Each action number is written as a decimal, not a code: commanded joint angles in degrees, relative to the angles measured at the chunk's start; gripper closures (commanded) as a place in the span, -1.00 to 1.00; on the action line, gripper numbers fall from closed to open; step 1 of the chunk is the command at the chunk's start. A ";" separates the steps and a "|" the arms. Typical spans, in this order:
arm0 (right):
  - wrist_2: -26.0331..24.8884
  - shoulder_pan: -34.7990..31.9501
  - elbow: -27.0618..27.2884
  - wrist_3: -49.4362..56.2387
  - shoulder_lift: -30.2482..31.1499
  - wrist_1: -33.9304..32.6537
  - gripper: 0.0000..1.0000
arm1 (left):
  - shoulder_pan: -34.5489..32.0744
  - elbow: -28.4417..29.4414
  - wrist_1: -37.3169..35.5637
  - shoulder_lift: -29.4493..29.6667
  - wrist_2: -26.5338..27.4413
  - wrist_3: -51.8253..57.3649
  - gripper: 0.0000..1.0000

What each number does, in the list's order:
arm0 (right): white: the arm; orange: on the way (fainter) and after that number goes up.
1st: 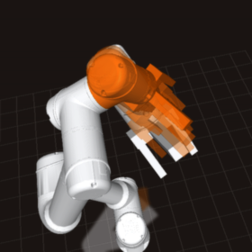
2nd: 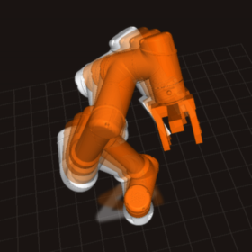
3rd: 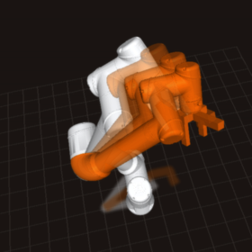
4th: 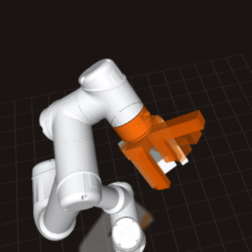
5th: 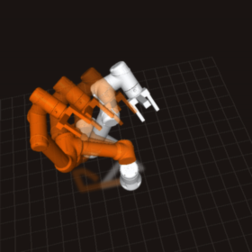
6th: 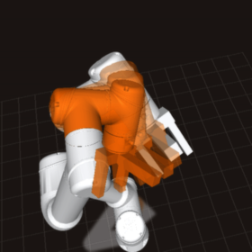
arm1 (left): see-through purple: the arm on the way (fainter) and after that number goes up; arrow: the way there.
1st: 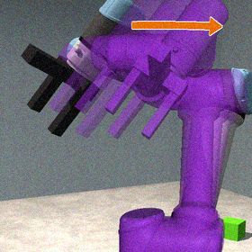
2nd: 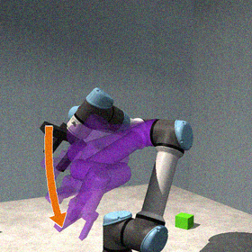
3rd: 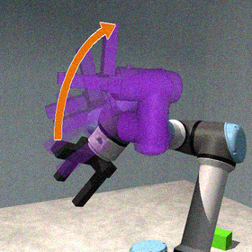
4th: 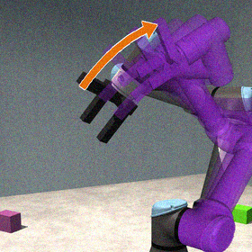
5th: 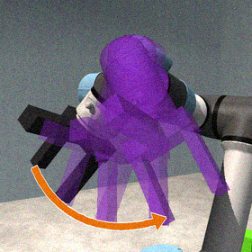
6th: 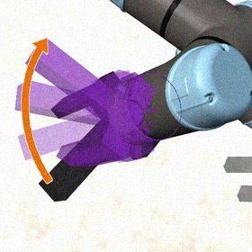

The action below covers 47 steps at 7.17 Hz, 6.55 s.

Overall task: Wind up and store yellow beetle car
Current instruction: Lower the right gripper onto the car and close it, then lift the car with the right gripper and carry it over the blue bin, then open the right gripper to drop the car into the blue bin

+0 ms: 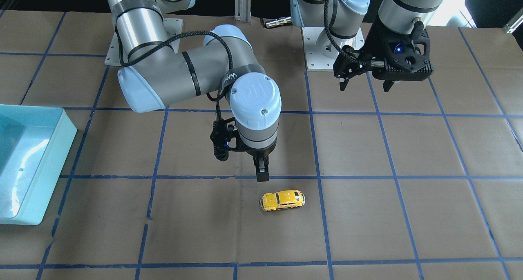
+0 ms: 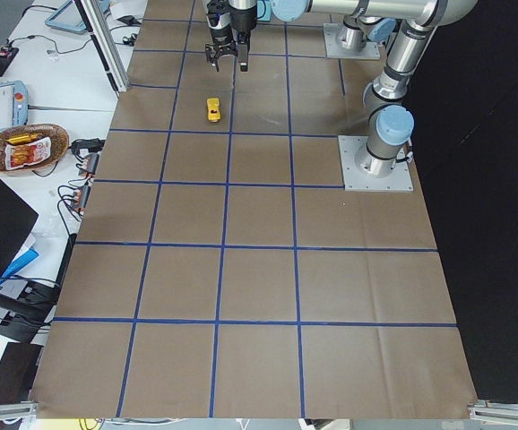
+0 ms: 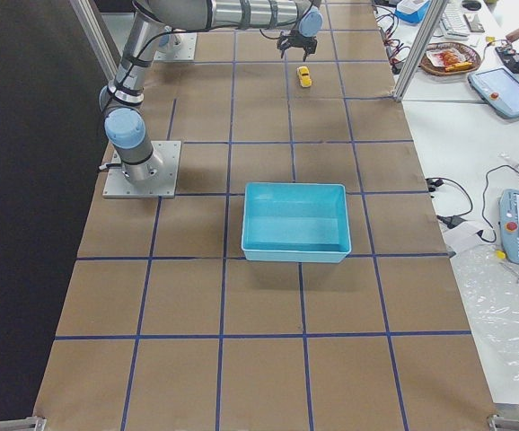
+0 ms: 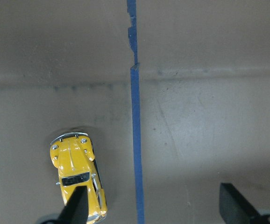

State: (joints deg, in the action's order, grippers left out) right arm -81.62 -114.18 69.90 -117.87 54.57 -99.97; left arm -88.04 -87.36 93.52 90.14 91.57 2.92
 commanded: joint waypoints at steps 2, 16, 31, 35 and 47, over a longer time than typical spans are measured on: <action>1.37 -0.34 -5.28 -10.42 -5.78 -1.28 -0.99 | 2.09 -0.09 0.09 -0.05 -0.25 0.24 -1.00; -0.91 -1.04 -7.85 1.24 -15.19 -10.77 -0.97 | 2.35 -0.35 0.09 -0.05 -0.26 0.16 -1.00; -7.50 9.82 10.56 45.72 11.91 -2.86 0.77 | 1.13 0.09 -0.09 0.73 -4.64 -5.54 -1.00; -7.68 26.77 24.82 81.20 27.93 -2.51 0.78 | -3.09 0.00 -2.89 2.05 -4.39 -9.24 -1.00; -16.38 59.43 26.61 134.47 20.07 -9.95 1.00 | -3.36 -0.35 -1.75 1.70 -0.78 -8.19 -1.00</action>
State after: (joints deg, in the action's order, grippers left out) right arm -98.09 -55.21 96.50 15.59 77.56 -105.72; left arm -91.40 -87.66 91.92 91.69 90.78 -5.28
